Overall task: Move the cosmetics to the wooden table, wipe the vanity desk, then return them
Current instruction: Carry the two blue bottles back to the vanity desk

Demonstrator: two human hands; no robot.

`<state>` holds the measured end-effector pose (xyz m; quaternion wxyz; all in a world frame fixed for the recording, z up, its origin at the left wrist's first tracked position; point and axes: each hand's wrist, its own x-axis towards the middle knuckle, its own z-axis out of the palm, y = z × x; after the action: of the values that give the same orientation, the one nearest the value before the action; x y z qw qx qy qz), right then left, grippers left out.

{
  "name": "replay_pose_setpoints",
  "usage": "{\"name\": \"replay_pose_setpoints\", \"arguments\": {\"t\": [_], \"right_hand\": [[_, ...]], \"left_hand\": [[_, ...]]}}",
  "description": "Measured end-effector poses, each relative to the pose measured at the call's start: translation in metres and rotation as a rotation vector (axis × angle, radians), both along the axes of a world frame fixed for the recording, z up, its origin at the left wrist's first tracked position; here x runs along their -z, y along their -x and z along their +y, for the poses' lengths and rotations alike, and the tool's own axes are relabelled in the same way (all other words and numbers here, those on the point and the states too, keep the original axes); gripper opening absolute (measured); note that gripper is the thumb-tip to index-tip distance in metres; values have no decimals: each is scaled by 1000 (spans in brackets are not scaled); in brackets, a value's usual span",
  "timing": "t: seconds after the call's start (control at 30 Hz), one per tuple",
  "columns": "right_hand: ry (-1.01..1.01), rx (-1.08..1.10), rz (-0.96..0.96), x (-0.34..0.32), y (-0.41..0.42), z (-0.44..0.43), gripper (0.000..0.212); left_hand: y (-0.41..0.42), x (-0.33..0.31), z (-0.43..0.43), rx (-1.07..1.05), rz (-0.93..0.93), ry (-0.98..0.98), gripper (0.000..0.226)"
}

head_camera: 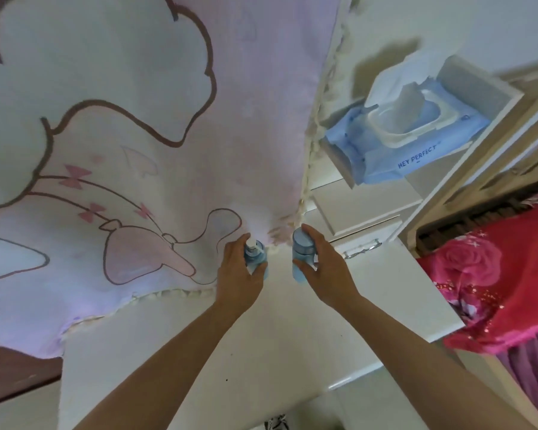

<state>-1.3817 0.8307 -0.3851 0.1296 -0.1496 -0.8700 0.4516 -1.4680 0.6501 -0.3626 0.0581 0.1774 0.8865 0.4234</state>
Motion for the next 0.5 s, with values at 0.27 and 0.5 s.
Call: {"name": "replay_pose_setpoints", "arguments": {"t": [0.27,0.5], "right_hand": [[79,127,-122,41,50,6,89],[68,160,-109,52,67,12,70]], "left_hand": [[38,60,36,75,-118,4,52],[49,75,51,145,-89,-3,56]]}}
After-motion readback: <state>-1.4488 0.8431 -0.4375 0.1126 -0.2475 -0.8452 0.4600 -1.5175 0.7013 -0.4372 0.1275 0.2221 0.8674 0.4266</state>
